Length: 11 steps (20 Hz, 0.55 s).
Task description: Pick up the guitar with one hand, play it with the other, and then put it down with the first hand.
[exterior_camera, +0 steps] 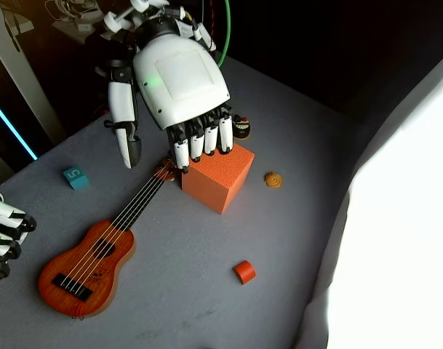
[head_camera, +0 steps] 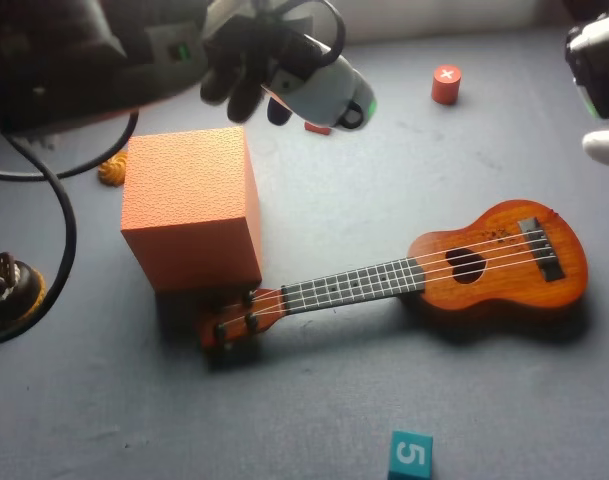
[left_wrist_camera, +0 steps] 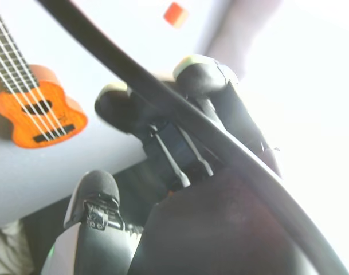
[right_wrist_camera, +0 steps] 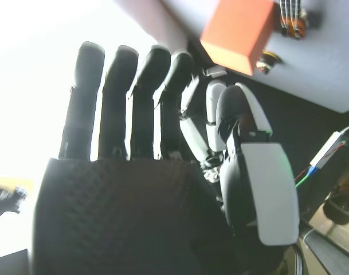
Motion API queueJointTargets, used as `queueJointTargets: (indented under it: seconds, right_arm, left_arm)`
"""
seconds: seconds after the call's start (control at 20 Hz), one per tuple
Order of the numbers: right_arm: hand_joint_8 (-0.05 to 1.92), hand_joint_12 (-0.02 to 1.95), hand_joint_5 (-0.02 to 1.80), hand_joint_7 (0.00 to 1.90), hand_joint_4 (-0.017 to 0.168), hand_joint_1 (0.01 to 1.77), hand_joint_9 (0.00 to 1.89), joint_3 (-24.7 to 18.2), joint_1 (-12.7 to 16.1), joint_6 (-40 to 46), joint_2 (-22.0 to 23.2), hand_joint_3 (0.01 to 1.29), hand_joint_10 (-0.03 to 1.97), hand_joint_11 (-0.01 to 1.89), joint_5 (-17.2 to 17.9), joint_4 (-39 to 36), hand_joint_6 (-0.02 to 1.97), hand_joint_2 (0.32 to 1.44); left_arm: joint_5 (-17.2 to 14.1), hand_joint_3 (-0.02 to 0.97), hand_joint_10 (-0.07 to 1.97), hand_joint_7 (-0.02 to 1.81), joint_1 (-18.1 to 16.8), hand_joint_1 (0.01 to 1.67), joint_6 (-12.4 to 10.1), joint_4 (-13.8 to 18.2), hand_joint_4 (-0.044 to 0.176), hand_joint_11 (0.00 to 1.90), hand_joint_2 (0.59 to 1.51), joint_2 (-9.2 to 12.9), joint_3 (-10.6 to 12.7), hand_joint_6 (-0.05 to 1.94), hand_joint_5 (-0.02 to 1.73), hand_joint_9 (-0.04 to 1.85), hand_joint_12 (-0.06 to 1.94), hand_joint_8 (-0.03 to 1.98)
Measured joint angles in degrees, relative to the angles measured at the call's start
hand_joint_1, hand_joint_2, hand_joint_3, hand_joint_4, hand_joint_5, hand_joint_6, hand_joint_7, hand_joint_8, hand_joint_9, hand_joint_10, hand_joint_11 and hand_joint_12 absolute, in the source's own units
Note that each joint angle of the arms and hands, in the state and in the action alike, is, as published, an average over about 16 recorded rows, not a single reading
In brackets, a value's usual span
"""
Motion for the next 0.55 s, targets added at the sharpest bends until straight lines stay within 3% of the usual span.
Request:
queueJointTargets:
  seconds: [0.15,0.25,0.55]
  right_arm:
    - [1.55,1.91,0.50,0.61,0.007,0.43,0.50,0.6,0.1,0.0,0.0,0.02,1.84,0.42,0.6,1.8,1.45,1.30]
    - [1.60,1.91,0.51,0.62,0.007,0.42,0.51,0.8,0.3,0.0,0.0,0.02,1.86,0.45,0.9,2.5,1.50,1.30]
    - [1.62,1.91,0.51,0.62,0.007,0.41,0.52,1.0,0.5,0.0,0.0,0.02,1.89,0.44,1.2,3.8,1.55,1.31]
  left_arm:
    - [0.3,0.001,1.75,1.04,-2.3,0.13,3.2,-2.3,0.003,0.81,1.286,1.6,-0.9,1.20,0.89,1.00,1.90,1.47]
    - [0.5,0.000,1.80,1.04,-3.3,0.14,4.5,-3.1,0.002,0.84,1.297,2.3,-1.3,1.34,0.86,1.01,1.92,1.53]
    - [0.5,0.000,1.83,1.02,-4.4,0.16,5.5,-4.2,0.001,0.86,1.310,3.2,-2.1,1.40,0.84,1.00,1.92,1.58]
